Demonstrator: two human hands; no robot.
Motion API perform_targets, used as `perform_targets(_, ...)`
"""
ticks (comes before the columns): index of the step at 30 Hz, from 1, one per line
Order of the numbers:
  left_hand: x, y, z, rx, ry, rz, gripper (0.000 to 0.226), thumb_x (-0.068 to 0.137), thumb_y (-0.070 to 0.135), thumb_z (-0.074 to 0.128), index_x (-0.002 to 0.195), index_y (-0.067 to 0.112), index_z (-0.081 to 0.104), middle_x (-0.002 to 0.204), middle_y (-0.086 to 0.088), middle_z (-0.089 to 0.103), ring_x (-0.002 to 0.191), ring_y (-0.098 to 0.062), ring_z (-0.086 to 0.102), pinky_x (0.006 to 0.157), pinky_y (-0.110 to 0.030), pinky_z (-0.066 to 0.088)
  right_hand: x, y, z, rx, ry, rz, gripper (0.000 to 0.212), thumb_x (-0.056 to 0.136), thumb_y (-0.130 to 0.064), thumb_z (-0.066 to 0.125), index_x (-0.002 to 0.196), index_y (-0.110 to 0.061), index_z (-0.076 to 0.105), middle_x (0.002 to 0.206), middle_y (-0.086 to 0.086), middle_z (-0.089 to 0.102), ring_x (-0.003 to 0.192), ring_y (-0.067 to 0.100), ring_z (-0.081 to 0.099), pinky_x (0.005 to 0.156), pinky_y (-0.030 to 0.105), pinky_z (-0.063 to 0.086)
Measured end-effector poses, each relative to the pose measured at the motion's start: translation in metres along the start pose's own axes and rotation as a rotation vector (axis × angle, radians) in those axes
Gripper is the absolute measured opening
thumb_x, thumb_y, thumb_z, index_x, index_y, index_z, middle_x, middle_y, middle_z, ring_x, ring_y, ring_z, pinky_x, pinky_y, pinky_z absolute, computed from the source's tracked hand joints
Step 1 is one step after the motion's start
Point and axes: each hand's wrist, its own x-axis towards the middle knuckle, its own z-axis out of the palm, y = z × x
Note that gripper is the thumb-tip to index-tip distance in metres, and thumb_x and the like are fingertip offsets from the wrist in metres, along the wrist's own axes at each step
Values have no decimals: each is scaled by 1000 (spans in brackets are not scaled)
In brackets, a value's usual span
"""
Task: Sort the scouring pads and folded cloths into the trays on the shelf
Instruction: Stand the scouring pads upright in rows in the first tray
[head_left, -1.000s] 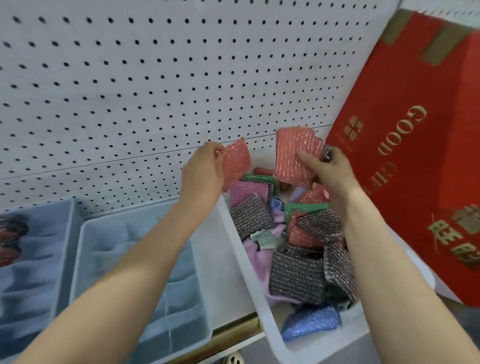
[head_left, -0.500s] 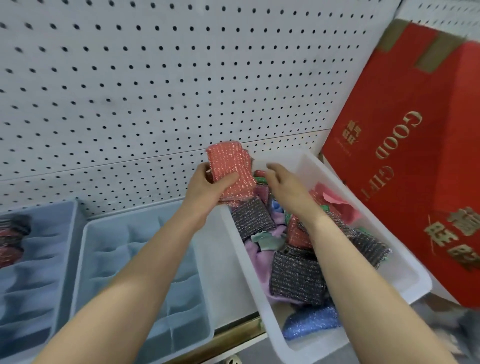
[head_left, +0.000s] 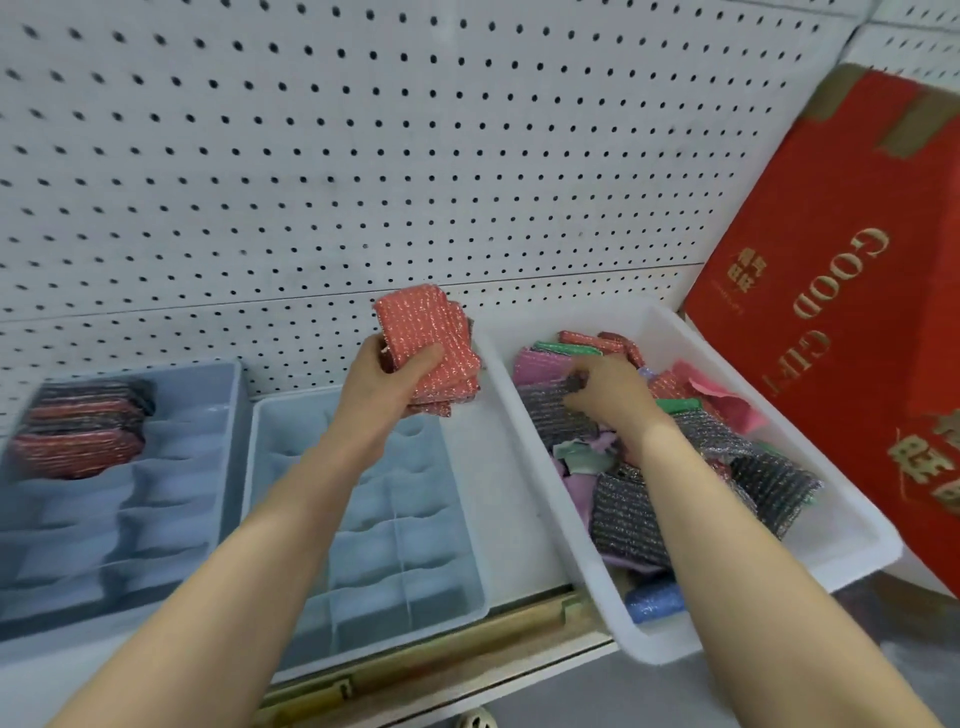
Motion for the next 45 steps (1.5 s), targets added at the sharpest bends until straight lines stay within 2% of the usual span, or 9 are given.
perform_targets(5,-11,3,-54,18,1,21,52,83,31,75,126,15,50,116,-3,67,96,-20,70,70,-32,59,-18,-22,-4,174,297,100,21,90,-19,64,106,-7,57,99,13,67,77,26,58,66,31,44)
perform_targets(9,-22,7,-100,-18,13,35,51,83,38,75,123,19,50,116,-3,68,100,-25,69,86,-50,57,-41,-78,-13,420,558,26,37,89,-8,51,123,-22,45,73,12,63,65,32,61,62,41,49)
perform_targets(14,-45,10,-172,-29,45,59,37,90,42,65,122,30,49,120,3,66,106,-18,67,92,-50,54,-68,-176,28,960,402,3,42,89,-3,50,129,-20,48,97,12,59,72,23,67,69,42,61)
perform_targets(18,-63,3,-251,-34,139,66,34,89,41,62,120,37,51,121,4,66,109,-20,65,96,-51,51,-89,-250,97,1079,228,-65,25,93,-8,50,117,-8,58,102,9,67,86,24,71,72,35,61)
perform_targets(24,-85,-4,-358,-107,309,85,33,99,29,54,130,25,44,118,5,65,98,-12,69,67,-28,59,-103,-333,170,970,137,-254,10,91,-17,64,101,-19,63,86,-7,66,80,15,65,78,35,57)
perform_targets(33,-92,-12,-429,-139,454,14,39,97,31,58,131,18,45,123,-4,65,103,-28,68,84,-51,58,-59,-410,215,176,232,-553,21,88,-9,66,108,-7,72,106,13,67,97,31,61,77,34,45)
perform_targets(38,-84,-13,-430,-161,460,-16,34,97,27,56,128,18,46,120,-3,65,99,-25,69,75,-46,60,-49,-430,239,-133,215,-618,10,73,3,69,82,-1,72,85,16,63,83,37,59,51,32,34)
perform_targets(41,-79,-13,-427,-166,457,-32,34,97,28,57,129,20,47,120,0,66,102,-22,69,82,-49,58,-46,-432,246,-196,354,-688,22,57,3,80,75,-8,72,75,9,64,73,33,58,49,28,34)
perform_targets(45,-77,-12,-424,-198,437,-53,38,97,29,57,132,20,48,122,-1,66,104,-21,68,87,-49,57,-52,-439,233,134,378,-686,10,82,-21,75,87,-12,74,78,4,66,77,25,54,64,29,39)
